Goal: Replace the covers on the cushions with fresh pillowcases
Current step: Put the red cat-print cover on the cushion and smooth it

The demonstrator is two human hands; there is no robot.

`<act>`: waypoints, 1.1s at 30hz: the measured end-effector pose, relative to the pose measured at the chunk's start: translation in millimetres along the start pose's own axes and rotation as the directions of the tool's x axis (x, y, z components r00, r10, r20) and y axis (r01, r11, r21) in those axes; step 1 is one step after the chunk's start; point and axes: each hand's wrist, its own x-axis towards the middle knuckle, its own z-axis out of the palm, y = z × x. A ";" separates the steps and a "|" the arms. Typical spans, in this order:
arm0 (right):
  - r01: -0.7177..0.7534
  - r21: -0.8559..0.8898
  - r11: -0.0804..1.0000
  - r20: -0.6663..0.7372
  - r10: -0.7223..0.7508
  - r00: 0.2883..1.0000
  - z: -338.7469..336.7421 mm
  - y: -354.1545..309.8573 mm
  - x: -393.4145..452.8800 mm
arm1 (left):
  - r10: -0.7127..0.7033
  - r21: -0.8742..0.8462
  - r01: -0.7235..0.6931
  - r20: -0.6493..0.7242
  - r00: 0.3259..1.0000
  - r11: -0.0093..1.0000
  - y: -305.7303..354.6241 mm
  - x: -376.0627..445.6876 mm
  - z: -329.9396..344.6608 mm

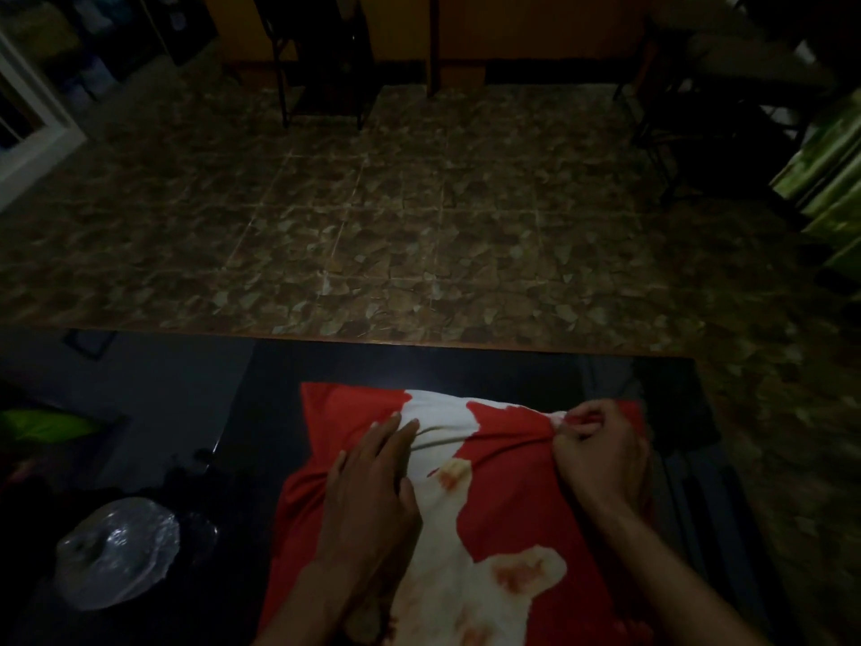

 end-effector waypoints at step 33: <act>-0.086 0.252 0.964 0.017 0.085 0.996 -49.9 99.4 -46.4 | 0.566 0.264 -0.540 -0.028 0.824 0.800 80.7 -20.5 67.7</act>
